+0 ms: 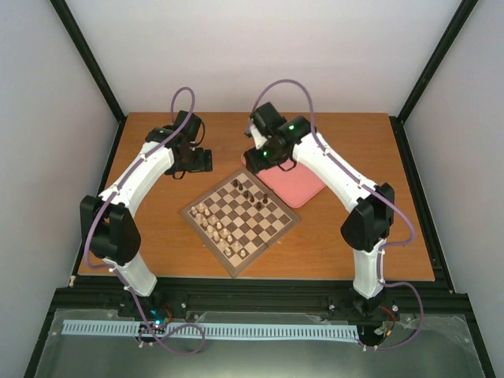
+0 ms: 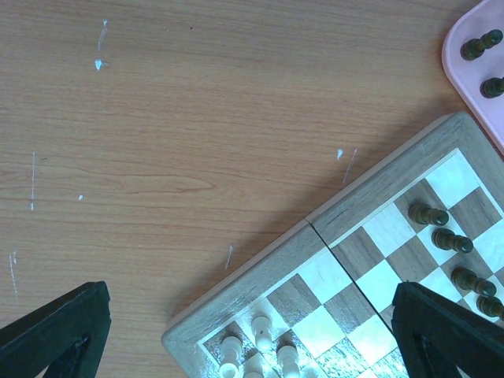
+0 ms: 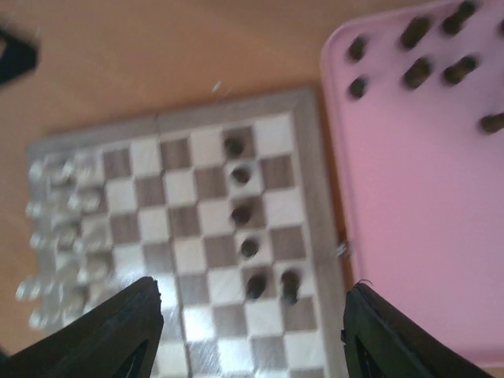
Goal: Set up the chess pieces on the board
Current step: Place the chess piece on the chessboard, then pick up the chess piece from the storage box.
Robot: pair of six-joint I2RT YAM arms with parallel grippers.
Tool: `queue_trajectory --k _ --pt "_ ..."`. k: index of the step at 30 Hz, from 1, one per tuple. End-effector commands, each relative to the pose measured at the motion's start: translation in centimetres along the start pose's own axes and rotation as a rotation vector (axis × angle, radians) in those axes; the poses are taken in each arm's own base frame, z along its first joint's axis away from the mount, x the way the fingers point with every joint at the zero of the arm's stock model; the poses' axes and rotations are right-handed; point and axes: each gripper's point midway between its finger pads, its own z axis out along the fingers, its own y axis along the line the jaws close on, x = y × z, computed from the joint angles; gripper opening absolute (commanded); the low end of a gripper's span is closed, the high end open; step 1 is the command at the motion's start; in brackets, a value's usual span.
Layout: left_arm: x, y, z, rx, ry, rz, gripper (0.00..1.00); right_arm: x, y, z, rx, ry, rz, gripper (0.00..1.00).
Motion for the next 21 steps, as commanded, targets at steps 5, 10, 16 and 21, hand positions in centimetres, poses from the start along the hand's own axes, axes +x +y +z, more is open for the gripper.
queue_trajectory --k 5,10,16,21 --pt "-1.1 0.0 -1.5 0.024 -0.042 -0.014 1.0 -7.2 -12.0 3.7 0.171 -0.133 0.236 0.66" --pt "-1.2 -0.2 -1.7 0.029 -0.04 -0.011 1.0 -8.5 -17.0 6.7 0.192 -0.16 0.337 0.72" --pt "-1.2 -0.1 -1.4 0.016 -0.028 -0.005 1.0 -7.6 -18.6 10.4 0.189 -0.112 0.326 0.74" --pt "-1.4 -0.2 -1.0 0.011 -0.017 -0.004 1.0 -6.9 -19.1 12.4 0.2 -0.085 0.325 0.69"
